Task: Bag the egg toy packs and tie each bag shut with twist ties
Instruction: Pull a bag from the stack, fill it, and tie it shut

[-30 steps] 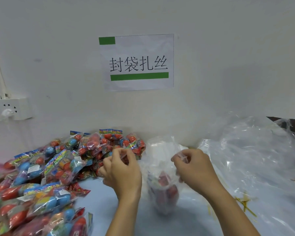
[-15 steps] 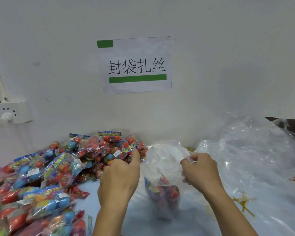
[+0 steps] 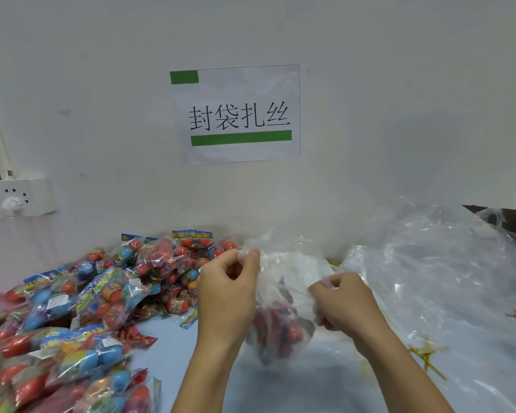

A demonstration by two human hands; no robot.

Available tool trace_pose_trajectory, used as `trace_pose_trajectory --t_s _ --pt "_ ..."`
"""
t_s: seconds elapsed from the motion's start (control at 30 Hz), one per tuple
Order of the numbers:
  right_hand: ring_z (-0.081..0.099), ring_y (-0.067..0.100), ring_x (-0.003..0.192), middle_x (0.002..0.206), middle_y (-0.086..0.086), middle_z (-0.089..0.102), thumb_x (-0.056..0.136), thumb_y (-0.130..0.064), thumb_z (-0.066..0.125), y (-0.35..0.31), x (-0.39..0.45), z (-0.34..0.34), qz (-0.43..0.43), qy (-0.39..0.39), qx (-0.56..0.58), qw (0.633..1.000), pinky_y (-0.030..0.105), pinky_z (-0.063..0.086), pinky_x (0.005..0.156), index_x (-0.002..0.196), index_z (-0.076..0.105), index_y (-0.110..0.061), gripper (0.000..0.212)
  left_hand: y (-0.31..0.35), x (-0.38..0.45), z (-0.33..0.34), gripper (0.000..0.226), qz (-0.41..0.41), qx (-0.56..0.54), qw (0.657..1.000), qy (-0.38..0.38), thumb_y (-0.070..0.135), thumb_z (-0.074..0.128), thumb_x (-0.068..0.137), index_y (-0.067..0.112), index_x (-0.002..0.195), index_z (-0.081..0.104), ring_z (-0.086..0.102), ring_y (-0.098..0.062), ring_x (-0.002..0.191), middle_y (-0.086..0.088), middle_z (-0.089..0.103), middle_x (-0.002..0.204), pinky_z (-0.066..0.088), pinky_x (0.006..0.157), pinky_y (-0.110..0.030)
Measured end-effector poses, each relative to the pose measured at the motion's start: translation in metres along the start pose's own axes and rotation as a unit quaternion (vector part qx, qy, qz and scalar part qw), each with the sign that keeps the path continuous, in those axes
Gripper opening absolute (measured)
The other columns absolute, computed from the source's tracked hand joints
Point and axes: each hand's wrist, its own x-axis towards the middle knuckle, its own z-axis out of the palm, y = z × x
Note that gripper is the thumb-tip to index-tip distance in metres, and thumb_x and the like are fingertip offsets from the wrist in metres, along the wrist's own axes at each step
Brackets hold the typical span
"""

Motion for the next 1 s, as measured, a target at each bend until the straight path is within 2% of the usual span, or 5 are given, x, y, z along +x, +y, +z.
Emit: trace_pose_trajectory --t_s 0.2,0.37,0.53,0.7,1.0 --pt "0.068 0.013 0.047 0.075 0.019 0.073 0.089 -0.017 0.056 -0.002 -0.003 0.001 -0.006 -0.003 -0.052 0.999 0.038 0.057 0.062 0.088 0.066 0.007 0.026 -0.006 0.0 0.0 0.045 0.011 0.02 1.0 0.004 0.021 0.061 0.094 0.012 0.056 0.038 0.025 -0.009 0.05 0.01 0.031 0.049 0.024 0.049 -0.024" --pt "0.069 0.024 0.059 0.073 0.02 0.065 0.086 -0.018 0.057 -0.002 -0.007 0.0 0.005 -0.005 -0.105 0.994 0.038 0.054 0.062 0.075 0.057 0.0 0.021 -0.008 -0.003 0.006 0.049 0.011 0.014 1.0 -0.013 0.022 0.061 0.095 0.007 0.055 0.038 0.026 -0.011 0.051 0.008 0.031 0.049 0.025 0.053 -0.03" --pt "0.072 0.033 0.072 0.081 0.02 0.073 0.086 -0.018 0.055 0.002 -0.004 -0.003 0.025 0.028 -0.103 0.994 0.044 0.06 0.072 0.1 0.068 0.004 0.028 -0.011 -0.002 0.01 0.063 -0.035 0.025 0.999 -0.023 0.039 0.05 0.1 0.017 0.041 0.046 0.036 -0.013 0.045 0.004 0.04 0.043 0.035 0.057 -0.032" --pt "0.071 0.036 0.079 0.075 0.017 0.073 0.085 -0.016 0.055 0.005 -0.001 -0.012 0.055 0.052 -0.095 0.993 0.048 0.06 0.078 0.097 0.069 0.001 0.024 -0.02 -0.001 -0.001 0.049 -0.053 0.116 0.987 0.095 0.03 0.043 0.097 0.002 0.059 0.056 0.05 -0.023 0.056 -0.013 0.058 0.055 0.038 0.055 -0.033" --pt "0.061 0.017 0.099 0.11 -0.001 0.064 0.087 -0.015 0.062 -0.001 0.0 -0.013 -0.024 0.092 0.067 0.993 0.035 0.048 0.087 0.114 0.063 -0.028 0.029 -0.039 -0.018 0.02 0.02 -0.167 0.253 0.934 -0.189 0.02 0.051 0.086 0.022 0.075 0.068 0.058 -0.021 0.072 -0.001 0.068 0.083 0.045 0.061 -0.026"
